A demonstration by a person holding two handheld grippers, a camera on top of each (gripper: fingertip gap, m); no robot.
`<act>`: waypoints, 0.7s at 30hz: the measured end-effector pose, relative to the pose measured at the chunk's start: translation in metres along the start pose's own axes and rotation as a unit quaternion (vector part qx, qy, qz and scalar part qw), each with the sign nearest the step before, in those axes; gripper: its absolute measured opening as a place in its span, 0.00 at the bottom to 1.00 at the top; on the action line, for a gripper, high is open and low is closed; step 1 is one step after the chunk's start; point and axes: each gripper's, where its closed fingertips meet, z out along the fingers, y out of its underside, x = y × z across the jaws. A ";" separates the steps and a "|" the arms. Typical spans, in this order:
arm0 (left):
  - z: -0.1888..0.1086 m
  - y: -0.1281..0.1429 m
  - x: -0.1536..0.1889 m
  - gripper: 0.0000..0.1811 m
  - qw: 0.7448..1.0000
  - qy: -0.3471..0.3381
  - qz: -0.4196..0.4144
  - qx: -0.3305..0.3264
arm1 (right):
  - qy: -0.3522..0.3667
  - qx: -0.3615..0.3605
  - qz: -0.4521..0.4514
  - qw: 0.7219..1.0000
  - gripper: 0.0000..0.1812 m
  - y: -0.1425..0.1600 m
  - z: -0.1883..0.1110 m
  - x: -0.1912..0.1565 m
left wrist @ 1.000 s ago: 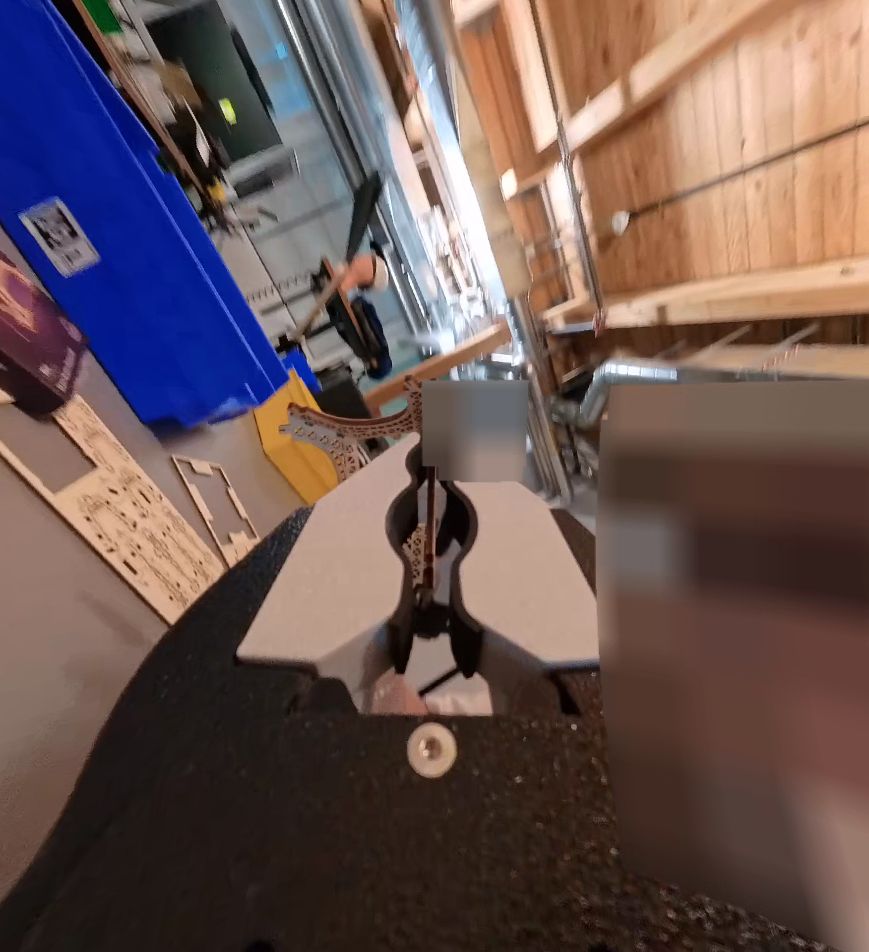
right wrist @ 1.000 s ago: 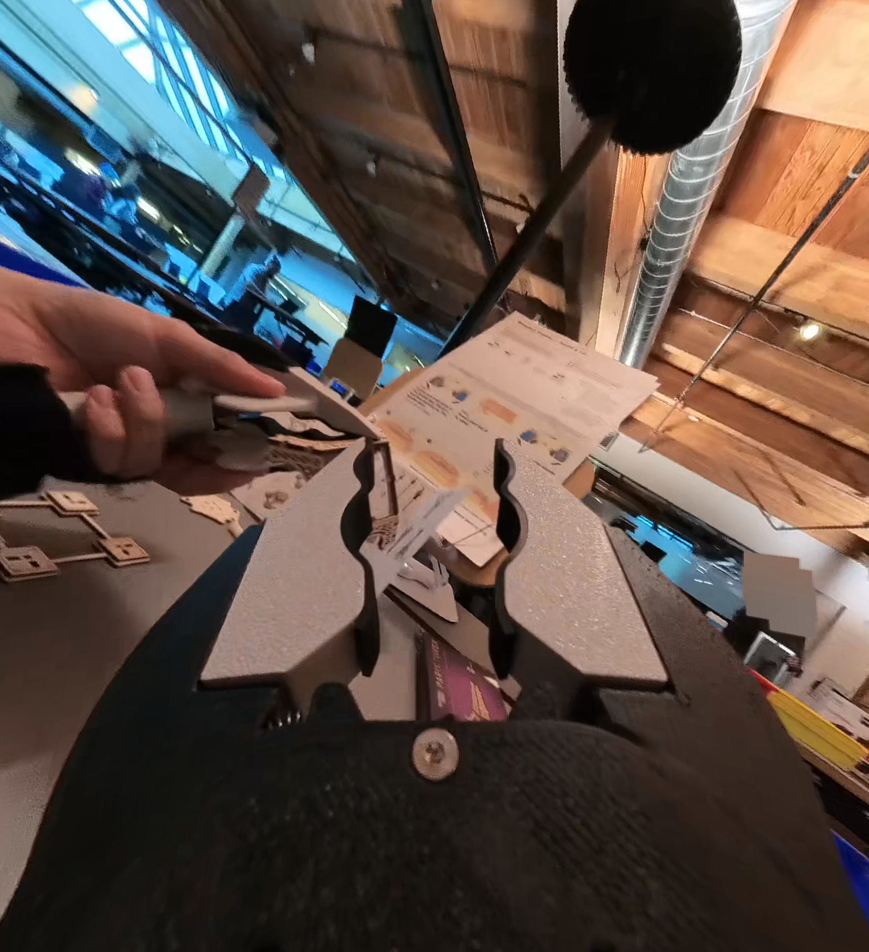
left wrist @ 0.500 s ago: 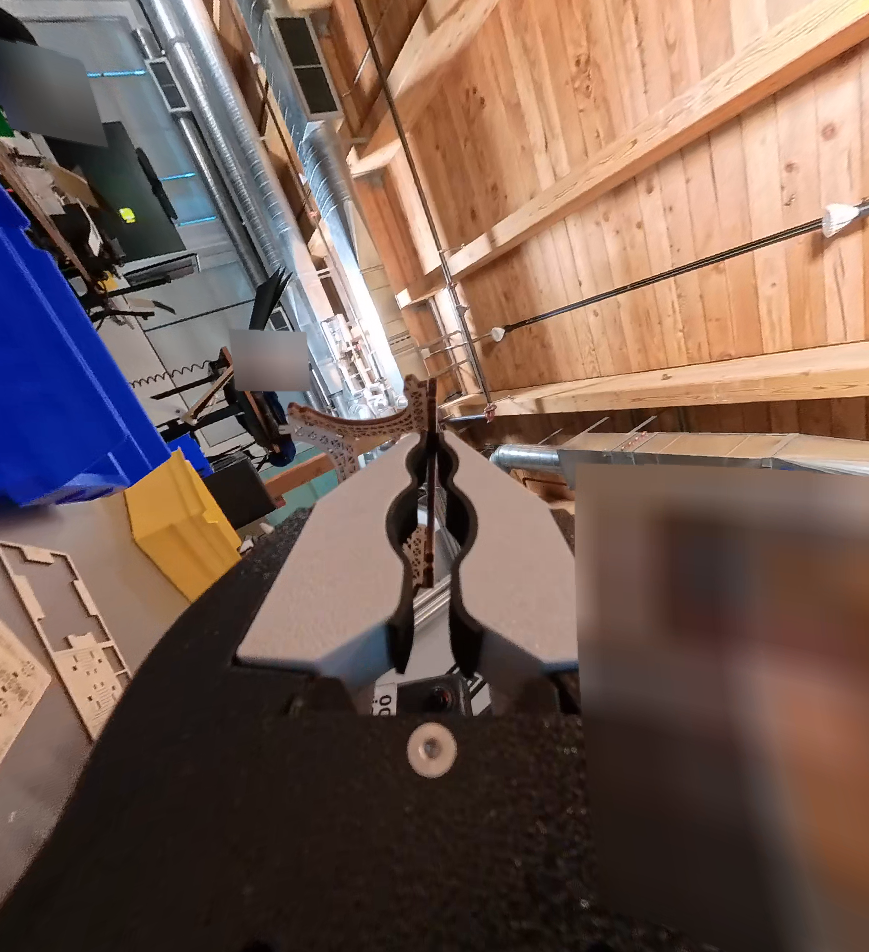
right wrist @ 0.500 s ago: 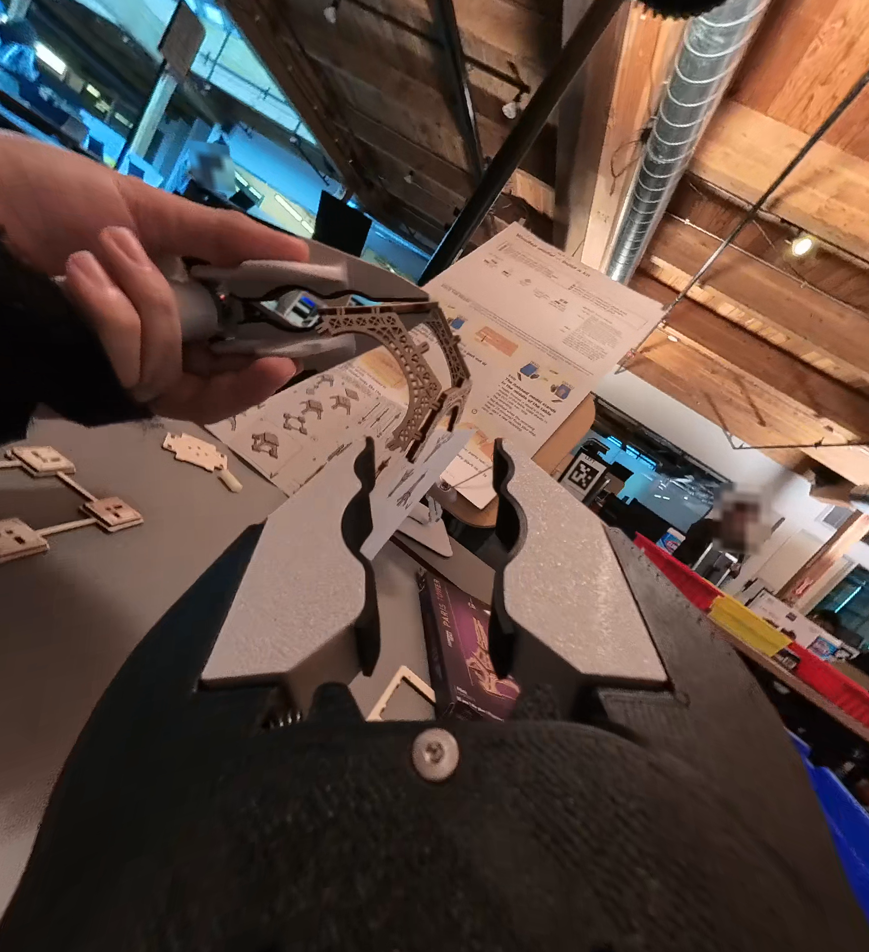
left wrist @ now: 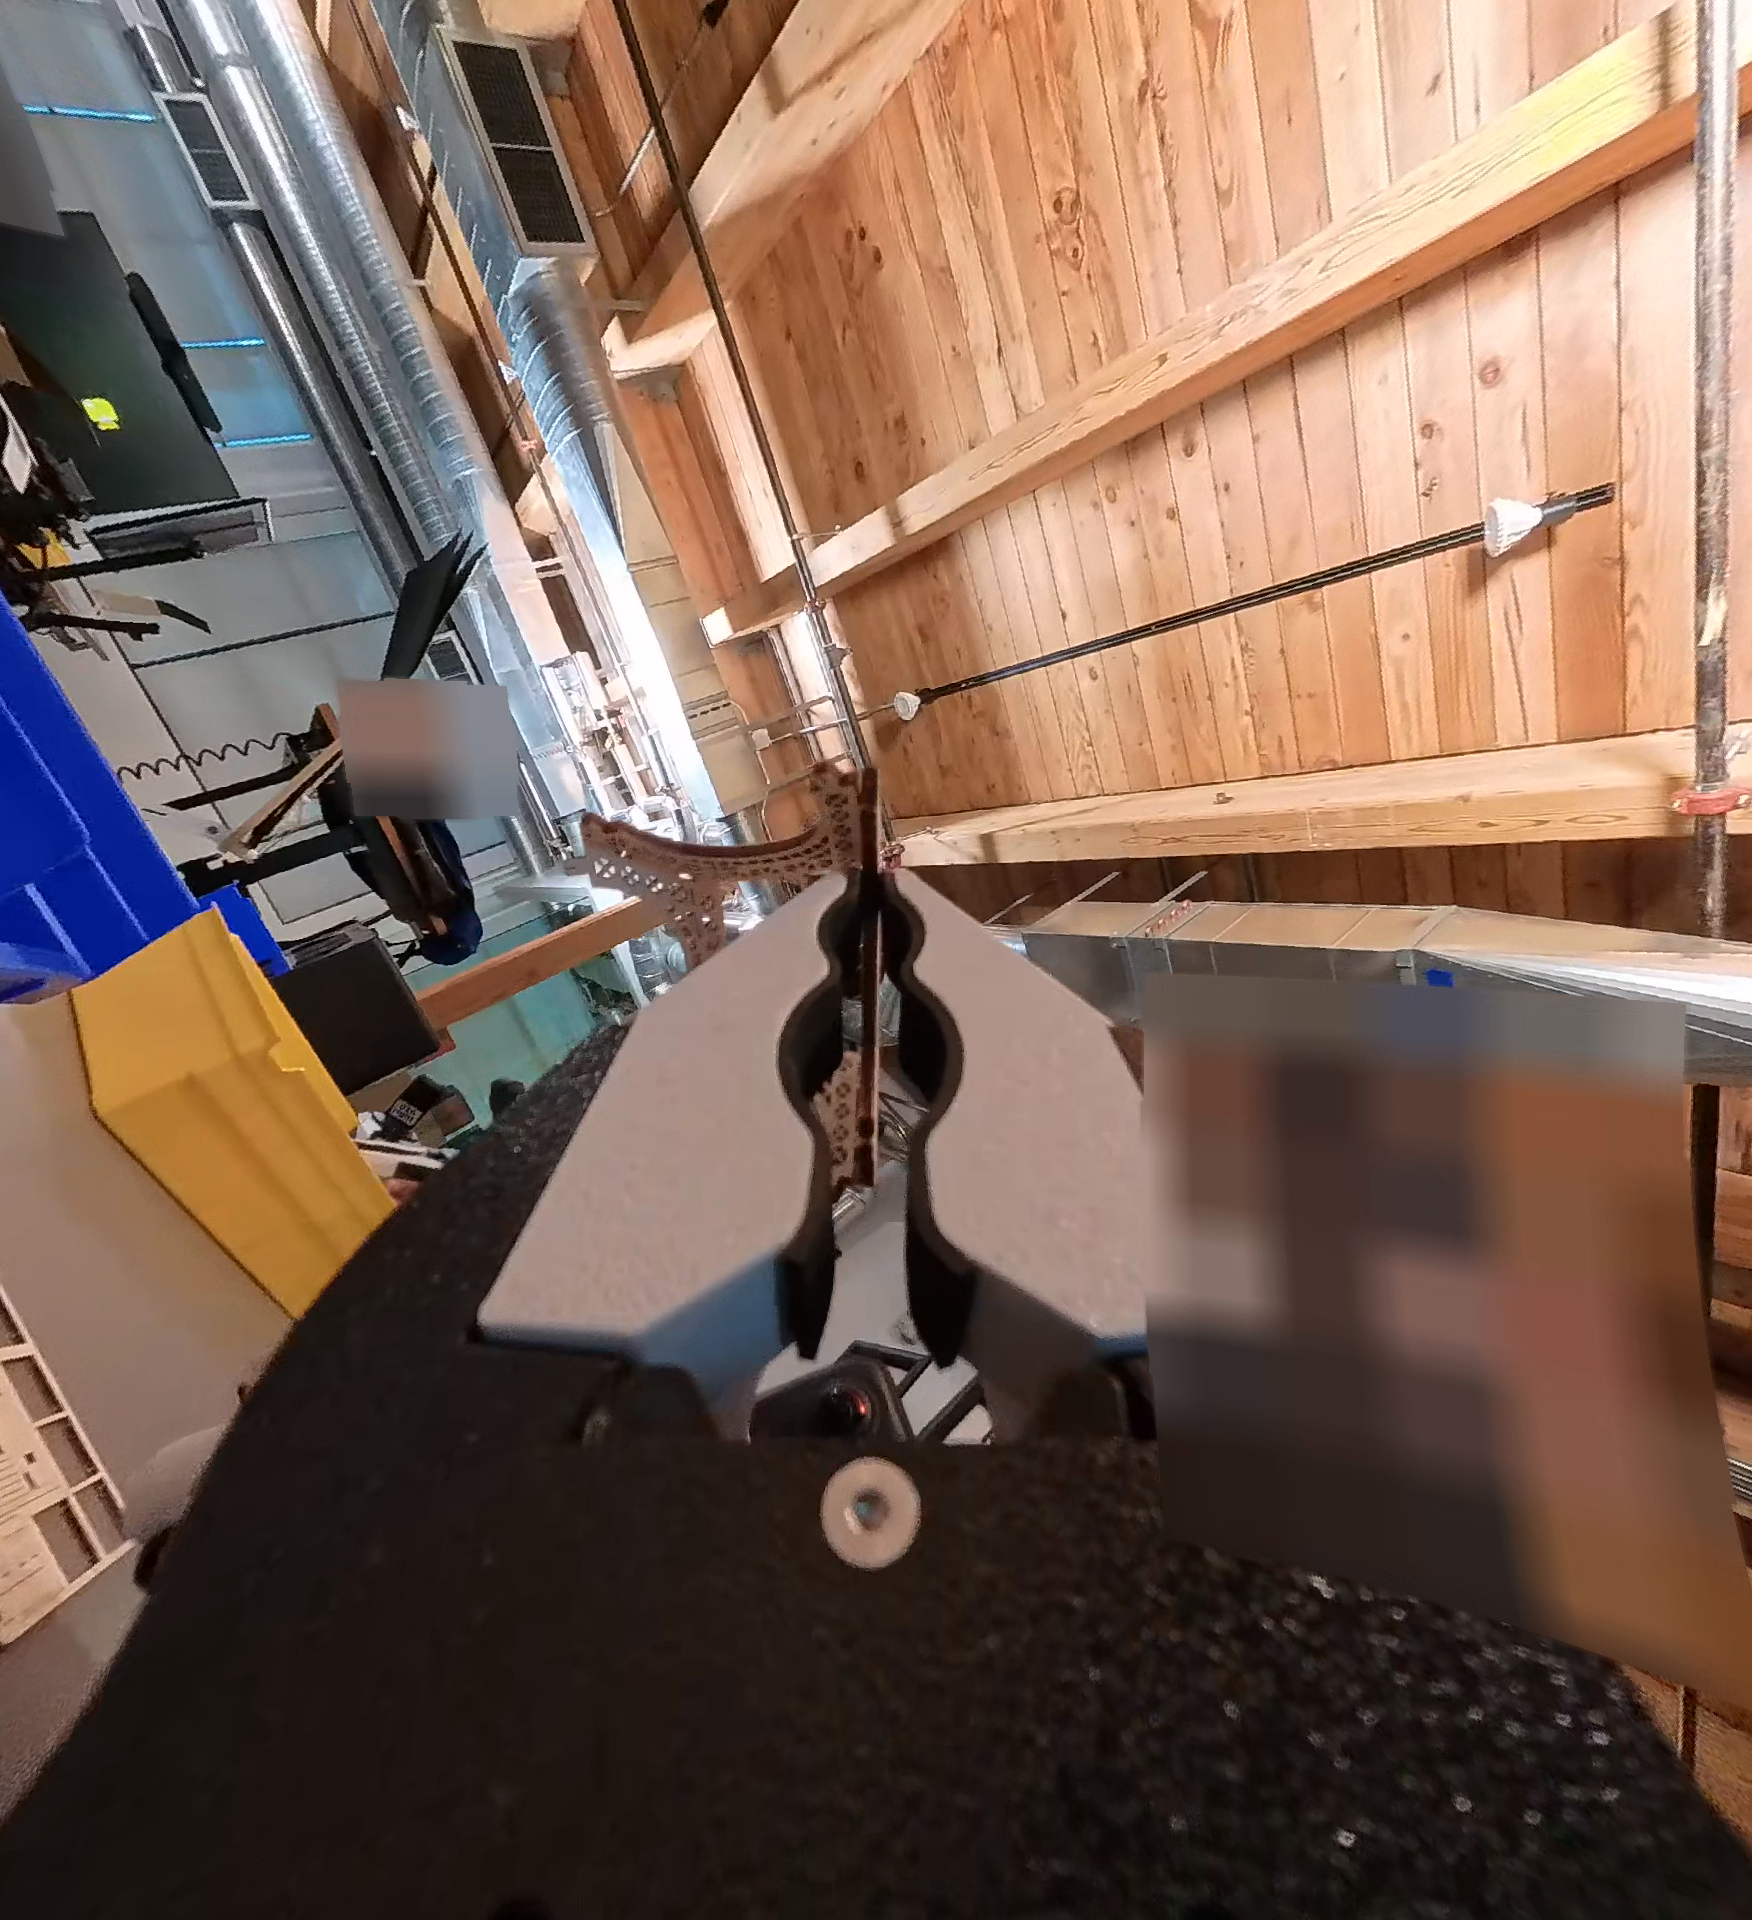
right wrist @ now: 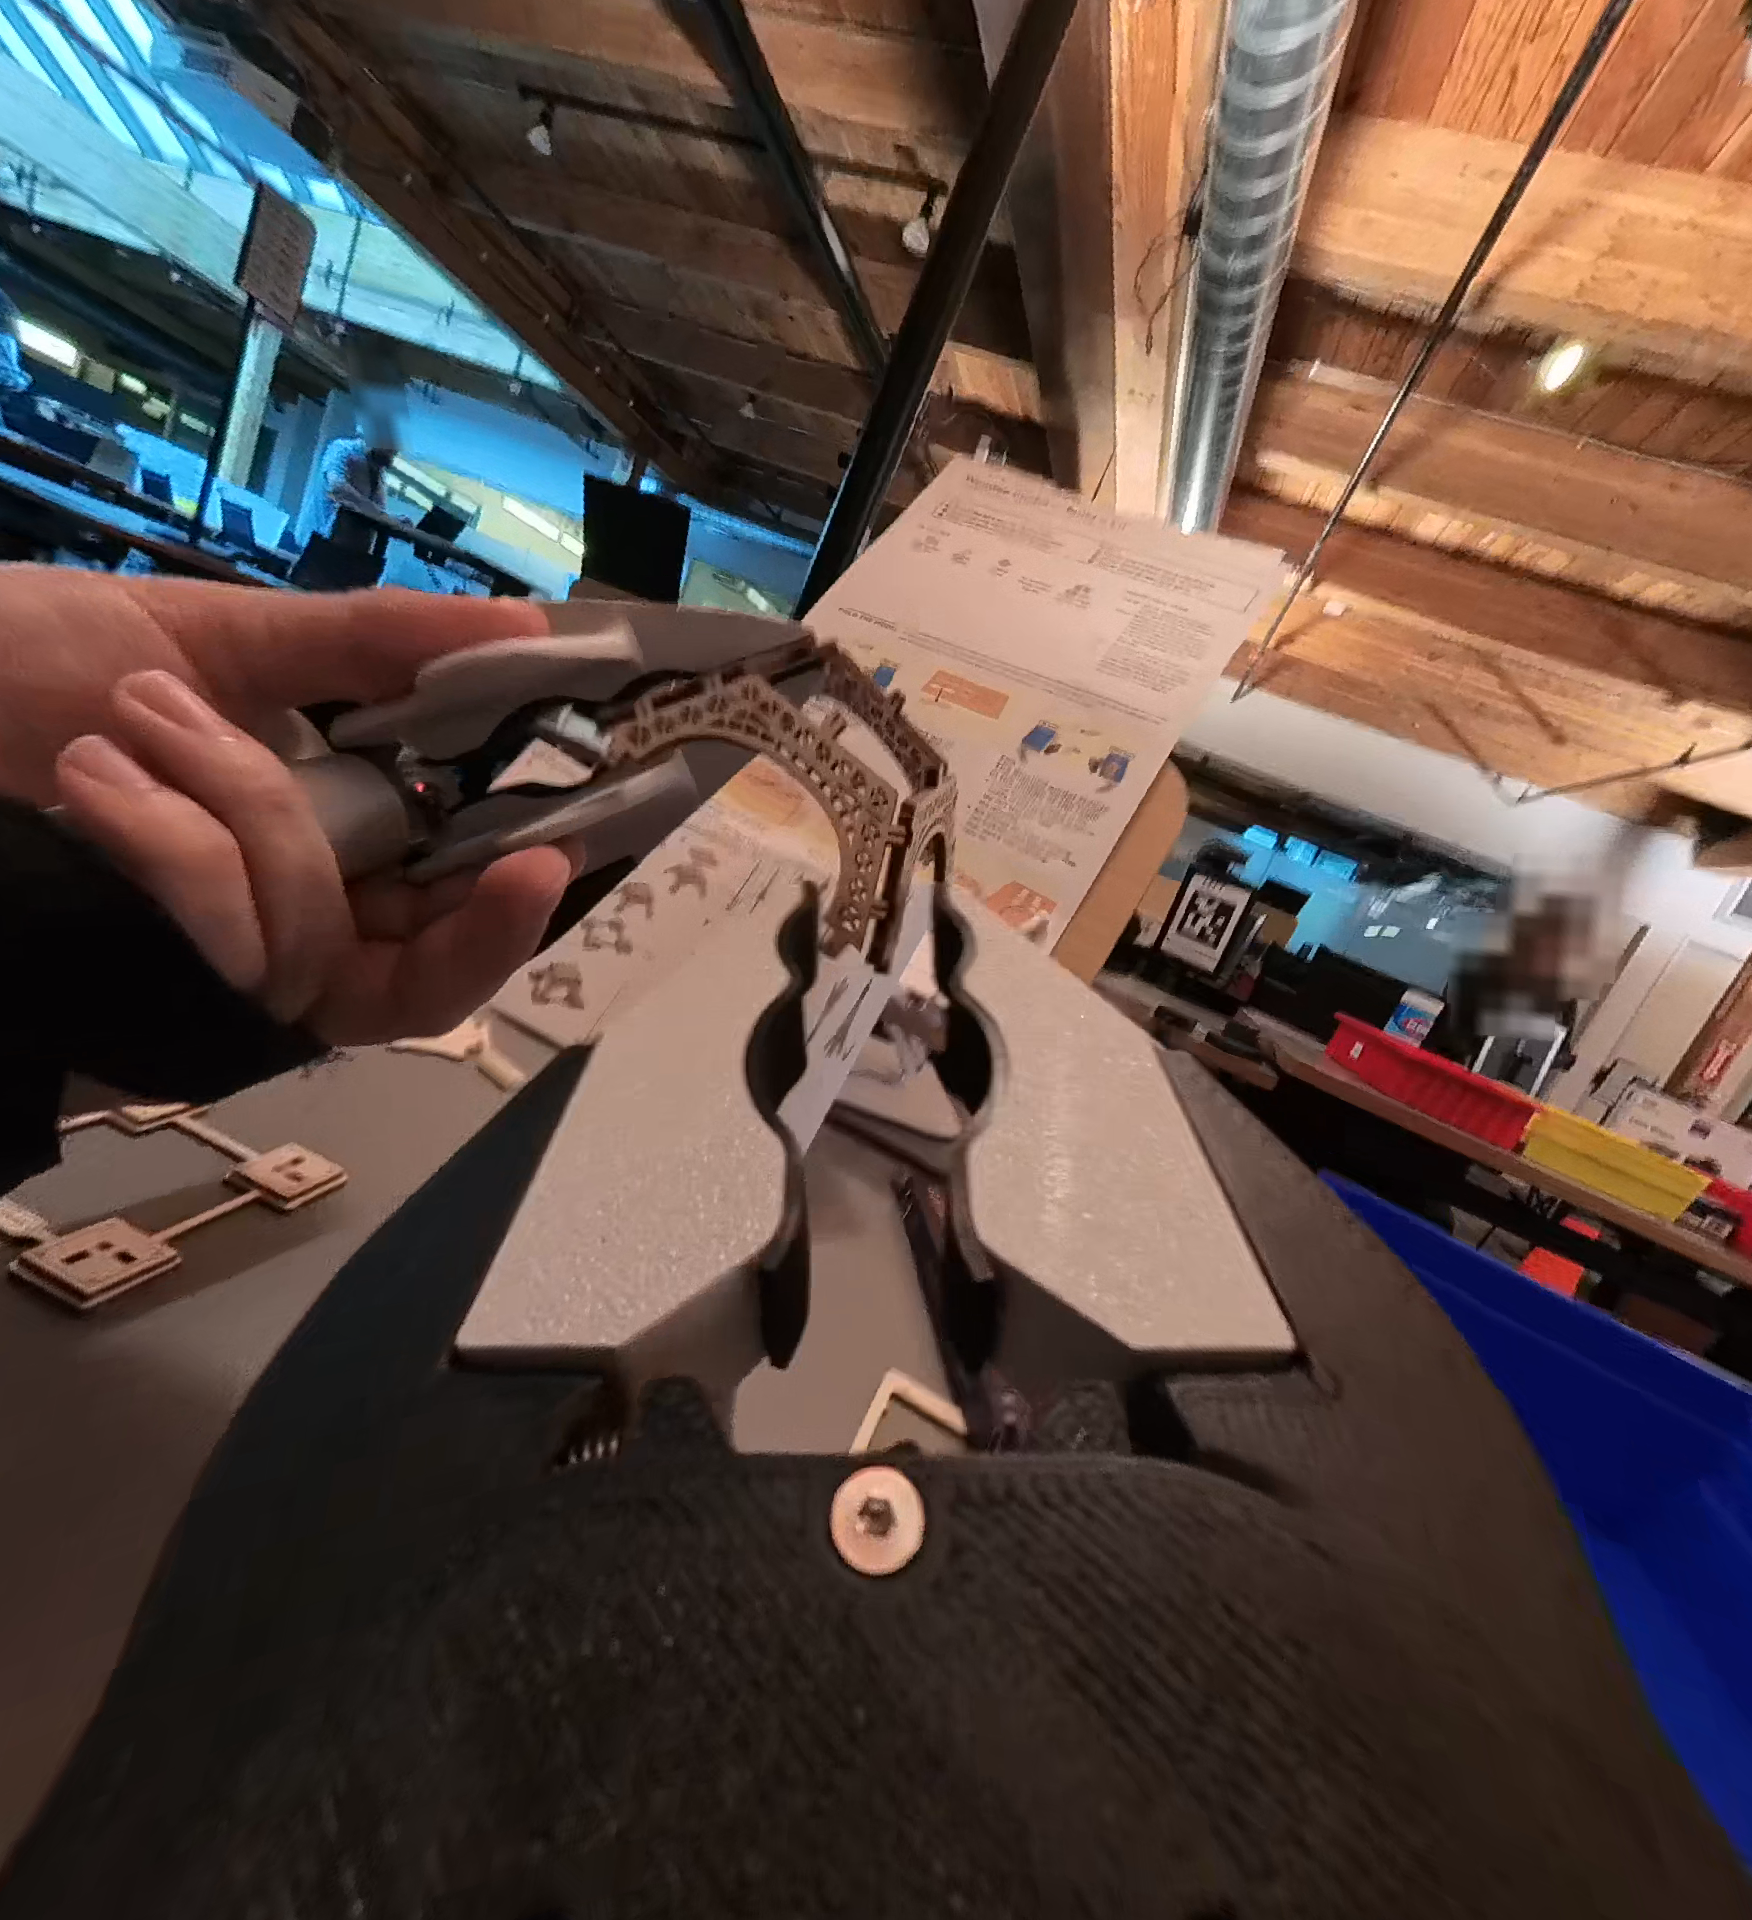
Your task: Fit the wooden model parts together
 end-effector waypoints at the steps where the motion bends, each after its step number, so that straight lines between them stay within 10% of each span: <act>1: 0.000 0.001 0.000 0.00 1.000 0.000 -0.001 0.000 | 0.009 0.016 -0.011 1.000 0.07 -0.006 -0.003 0.003; 21: -0.001 0.000 0.003 0.00 1.000 0.015 0.006 0.006 | 0.025 0.008 -0.083 0.996 0.05 -0.010 -0.003 0.003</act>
